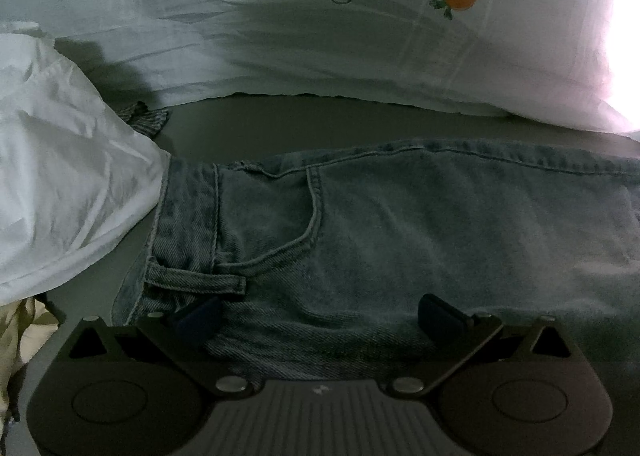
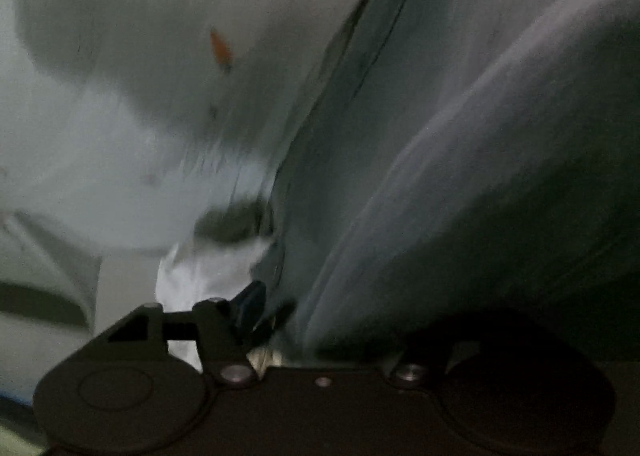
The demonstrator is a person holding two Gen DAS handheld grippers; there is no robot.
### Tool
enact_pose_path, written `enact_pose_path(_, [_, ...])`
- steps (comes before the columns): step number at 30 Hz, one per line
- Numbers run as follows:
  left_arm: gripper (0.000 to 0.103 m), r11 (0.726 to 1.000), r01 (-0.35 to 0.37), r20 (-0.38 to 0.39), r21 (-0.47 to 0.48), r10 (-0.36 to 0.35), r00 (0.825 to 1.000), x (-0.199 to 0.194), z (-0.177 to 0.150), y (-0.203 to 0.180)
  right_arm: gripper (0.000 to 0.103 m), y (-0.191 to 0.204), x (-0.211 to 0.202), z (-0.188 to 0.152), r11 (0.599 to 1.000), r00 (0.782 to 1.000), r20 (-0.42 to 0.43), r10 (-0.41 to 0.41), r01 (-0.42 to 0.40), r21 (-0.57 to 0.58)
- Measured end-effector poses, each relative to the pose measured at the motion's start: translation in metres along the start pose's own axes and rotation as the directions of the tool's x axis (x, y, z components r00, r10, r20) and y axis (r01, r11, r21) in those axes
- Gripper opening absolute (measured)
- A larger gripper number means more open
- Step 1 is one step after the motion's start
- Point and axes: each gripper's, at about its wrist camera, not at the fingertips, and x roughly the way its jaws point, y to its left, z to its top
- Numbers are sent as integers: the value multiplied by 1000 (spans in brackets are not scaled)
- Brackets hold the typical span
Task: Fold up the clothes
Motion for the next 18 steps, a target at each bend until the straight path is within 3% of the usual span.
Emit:
enact_pose_path(2, [103,1000,0,-2,1,0,1000,0,0,0,72,2,16,-4,1000,1000,-22,-19,19,-16])
enact_pose_path(5, [103,1000,6,-5,12,-6,1000,0,0,1,66,9,39,-24,996,993,-105,-59,51,-79])
enact_pose_path(7, [103,1000,11,-4,22,-11,1000,-1,-1,2,48,8,40,-37,986,982,-138,-126,109,-126])
enact_pose_path(10, [103,1000,10,0,26,-10,1000,-1,-3,2,23,-21,19,-49,996,979,-185,-84,90,25])
enact_pose_path(12, [103,999,-1,-3,37,1,1000,-1,-4,0,21,-32,3,-60,992,976,-197,-94,108,59])
enact_pose_path(15, [103,999,-10,-11,37,10,1000,-3,-4,-2,22,-25,-21,-76,985,967,-189,-173,170,-33])
enact_pose_path(18, [103,1000,10,-8,16,-10,1000,-11,-4,2,19,5,-47,-81,957,967,-96,-238,216,-196])
